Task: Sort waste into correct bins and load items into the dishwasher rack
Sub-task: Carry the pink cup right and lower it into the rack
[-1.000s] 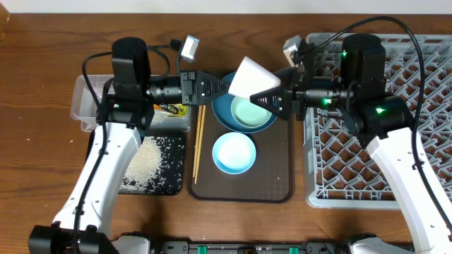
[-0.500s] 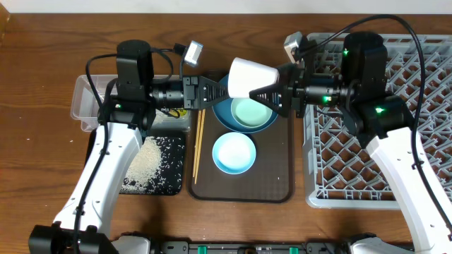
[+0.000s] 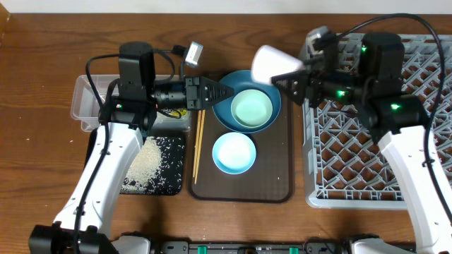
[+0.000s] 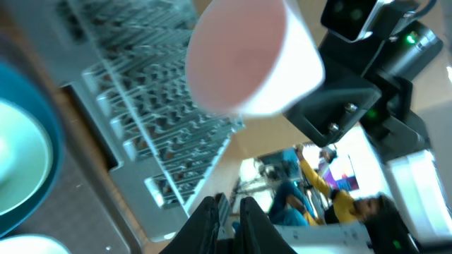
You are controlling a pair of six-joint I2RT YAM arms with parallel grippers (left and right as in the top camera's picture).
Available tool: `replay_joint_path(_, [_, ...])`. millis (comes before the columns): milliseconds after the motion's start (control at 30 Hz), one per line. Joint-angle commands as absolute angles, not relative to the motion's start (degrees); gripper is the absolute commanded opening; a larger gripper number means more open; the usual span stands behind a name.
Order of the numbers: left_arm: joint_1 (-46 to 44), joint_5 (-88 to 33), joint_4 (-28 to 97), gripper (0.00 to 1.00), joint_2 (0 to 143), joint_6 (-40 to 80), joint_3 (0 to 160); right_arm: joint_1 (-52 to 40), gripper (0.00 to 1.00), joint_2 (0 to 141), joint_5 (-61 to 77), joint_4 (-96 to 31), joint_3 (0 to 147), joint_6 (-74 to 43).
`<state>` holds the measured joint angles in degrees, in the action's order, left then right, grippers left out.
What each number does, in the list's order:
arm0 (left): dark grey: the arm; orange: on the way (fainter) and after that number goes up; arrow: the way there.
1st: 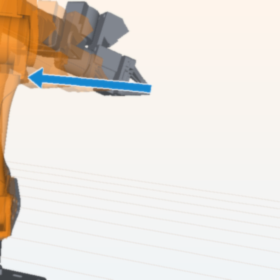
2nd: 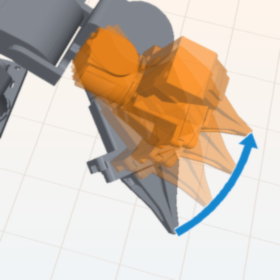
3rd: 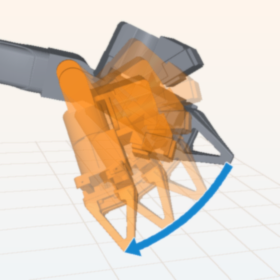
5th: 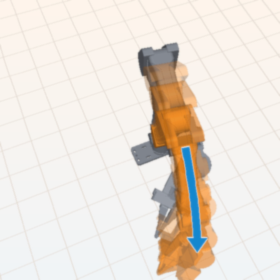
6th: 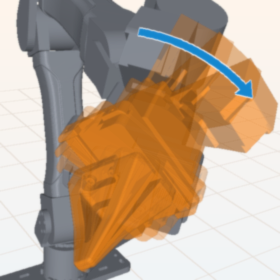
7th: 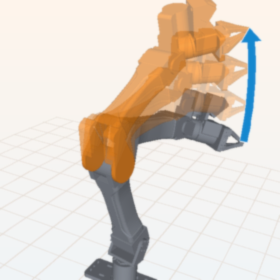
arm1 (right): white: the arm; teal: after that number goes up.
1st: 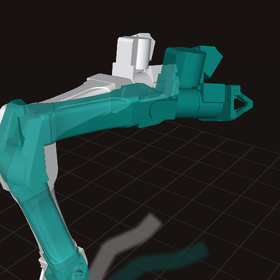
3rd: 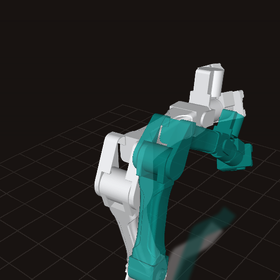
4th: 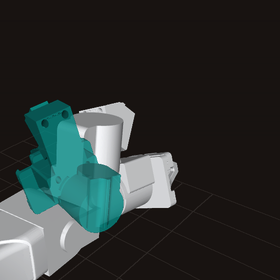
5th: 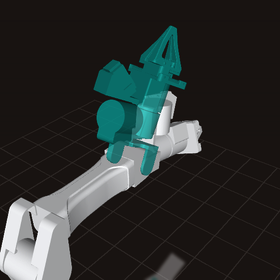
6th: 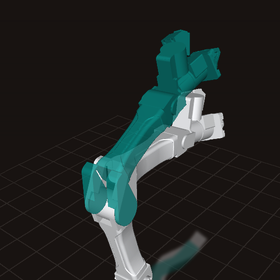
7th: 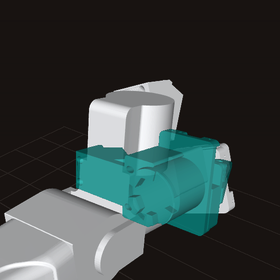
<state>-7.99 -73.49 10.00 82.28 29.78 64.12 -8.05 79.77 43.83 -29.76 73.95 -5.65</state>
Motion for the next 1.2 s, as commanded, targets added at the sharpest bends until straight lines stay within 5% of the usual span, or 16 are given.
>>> replay_joint_path(0, [-8.08,-65.89,13.50,0.15,82.19,27.35,63.96,-5.10,0.36,79.83,18.33,-32.36,74.89,-7.49])
replay_joint_path(100, [-8.08,-59.51,20.12,0.15,82.19,23.44,63.96,-2.96,0.36,79.90,0.97,-33.91,74.89,-10.15])
replay_joint_path(233, [-8.08,-51.18,26.83,0.15,82.19,20.62,63.96,-1.37,0.36,79.96,-4.14,-34.02,74.89,-10.24])
replay_joint_path(1167, [-8.14,-39.75,31.92,0.15,82.21,17.98,63.96,-0.82,0.37,98.56,1.96,-26.04,74.89,-3.60])
